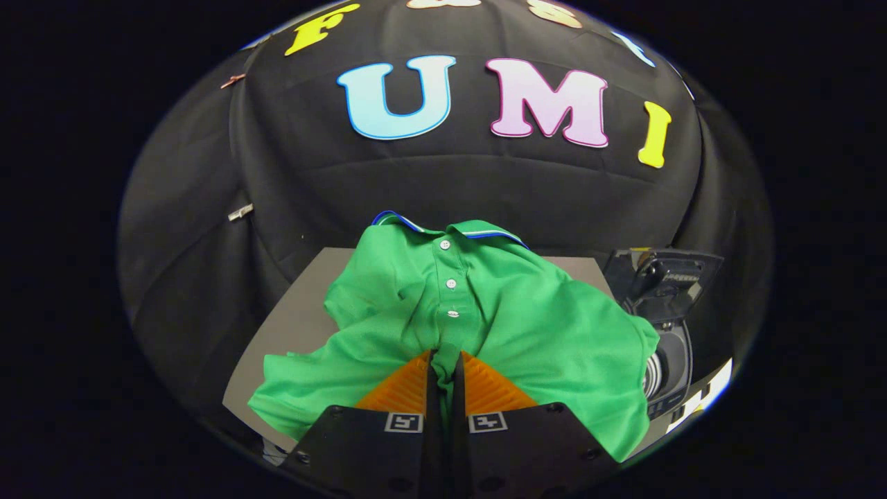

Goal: Put the clothes into the washing machine and then close the washing machine lid.

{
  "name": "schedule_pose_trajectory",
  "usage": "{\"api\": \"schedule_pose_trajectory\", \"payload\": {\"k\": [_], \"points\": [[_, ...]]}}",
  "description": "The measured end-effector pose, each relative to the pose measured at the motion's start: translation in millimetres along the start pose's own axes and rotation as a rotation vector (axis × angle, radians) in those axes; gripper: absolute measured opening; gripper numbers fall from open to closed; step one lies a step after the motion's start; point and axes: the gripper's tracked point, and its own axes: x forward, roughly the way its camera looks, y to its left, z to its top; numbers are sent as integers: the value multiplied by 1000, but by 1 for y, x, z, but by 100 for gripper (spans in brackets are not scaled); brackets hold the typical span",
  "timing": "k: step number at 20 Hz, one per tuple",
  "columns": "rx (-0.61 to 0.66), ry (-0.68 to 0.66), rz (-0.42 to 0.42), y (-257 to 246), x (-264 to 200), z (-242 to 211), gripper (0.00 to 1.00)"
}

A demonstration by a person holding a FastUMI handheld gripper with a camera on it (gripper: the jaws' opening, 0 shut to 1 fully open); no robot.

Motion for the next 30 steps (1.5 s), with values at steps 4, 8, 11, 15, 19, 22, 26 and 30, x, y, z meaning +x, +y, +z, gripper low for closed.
{"api": "schedule_pose_trajectory", "payload": {"k": [4,8,11,15,19,22,26,30], "points": [[-96,-183,53,16,-29,51,5],[-104,-213,95,12,-31,58,5],[-100,-227,87,-1,-40,62,5],[-113,-251,49,-42,-54,70,4],[-91,-276,-7,-98,-70,81,4],[-35,-271,-36,-146,-76,82,4],[26,-261,-67,-213,-78,83,4],[80,-267,-87,-285,-81,90,5]]}}
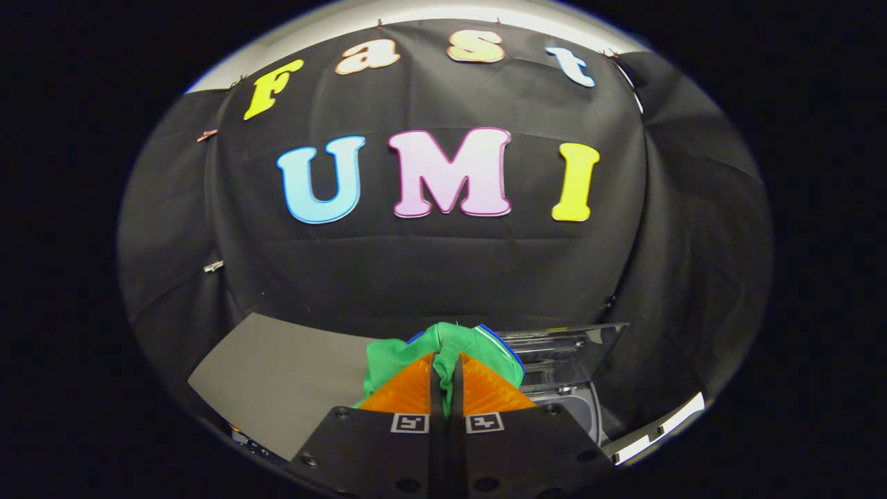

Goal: Put the clothes into the washing machine and then close the washing machine lid.

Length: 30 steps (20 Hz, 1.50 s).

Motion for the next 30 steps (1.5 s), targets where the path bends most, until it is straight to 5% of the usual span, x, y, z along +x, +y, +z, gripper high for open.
{"api": "schedule_pose_trajectory", "payload": {"k": [10,19,30], "points": [[21,61,45,-114,50,-22,4],[19,164,148,-124,82,-61,4],[-14,336,150,-126,96,-156,5]]}}
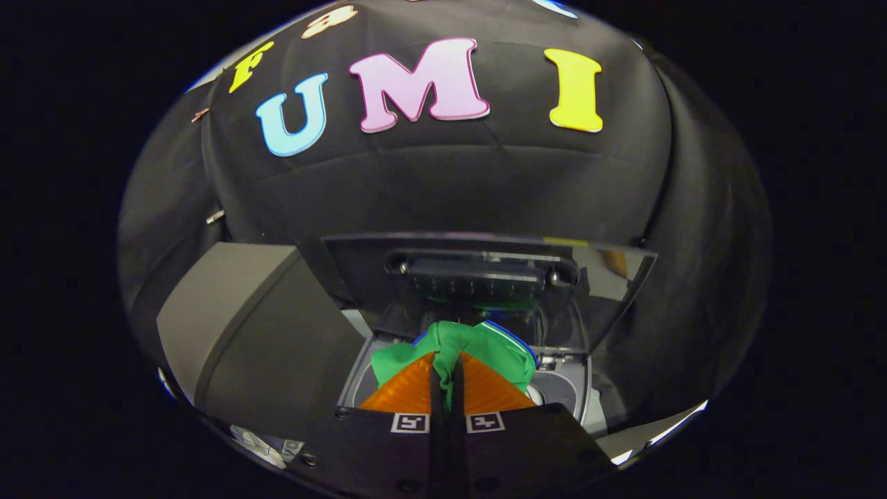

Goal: Put the clothes into the washing machine and then close the washing machine lid.

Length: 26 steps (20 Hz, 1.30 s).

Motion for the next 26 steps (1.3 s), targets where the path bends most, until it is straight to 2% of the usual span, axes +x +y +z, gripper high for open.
{"api": "schedule_pose_trajectory", "payload": {"k": [5,7,16,18,20,22,26], "points": [[42,100,23,-2,27,-47,5],[18,137,-20,-14,41,-61,5],[13,184,-99,-40,97,-105,5],[-1,174,-101,-44,99,-106,11],[32,167,-97,-43,100,-104,55],[3,133,-131,-52,96,-95,98],[1,113,-103,-42,89,-89,99]]}}
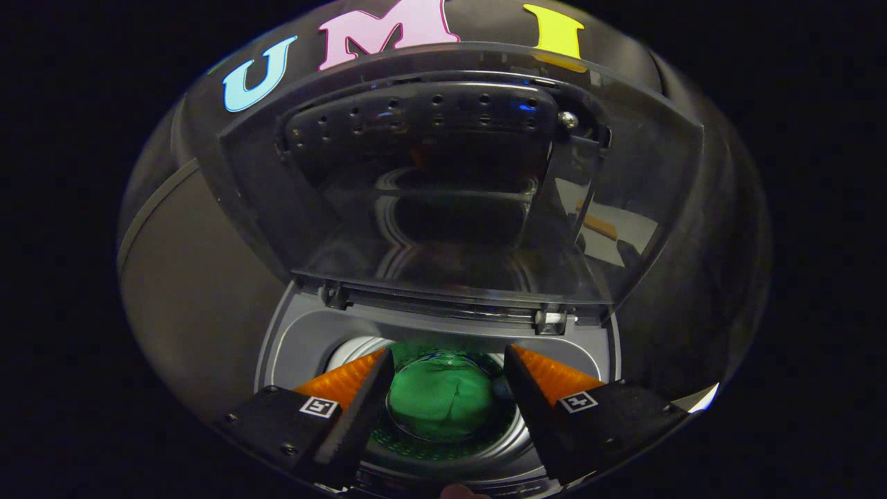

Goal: Put the clothes into the washing machine and then close the washing machine lid.

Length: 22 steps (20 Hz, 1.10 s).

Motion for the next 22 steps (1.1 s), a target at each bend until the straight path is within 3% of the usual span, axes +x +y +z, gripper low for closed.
{"api": "schedule_pose_trajectory", "payload": {"k": [10,15,19,22], "points": [[-102,-154,82,20,-40,29,99],[-65,-187,86,21,-50,49,99],[-34,-349,124,33,-89,106,99],[-21,-546,157,42,-132,165,99]]}}
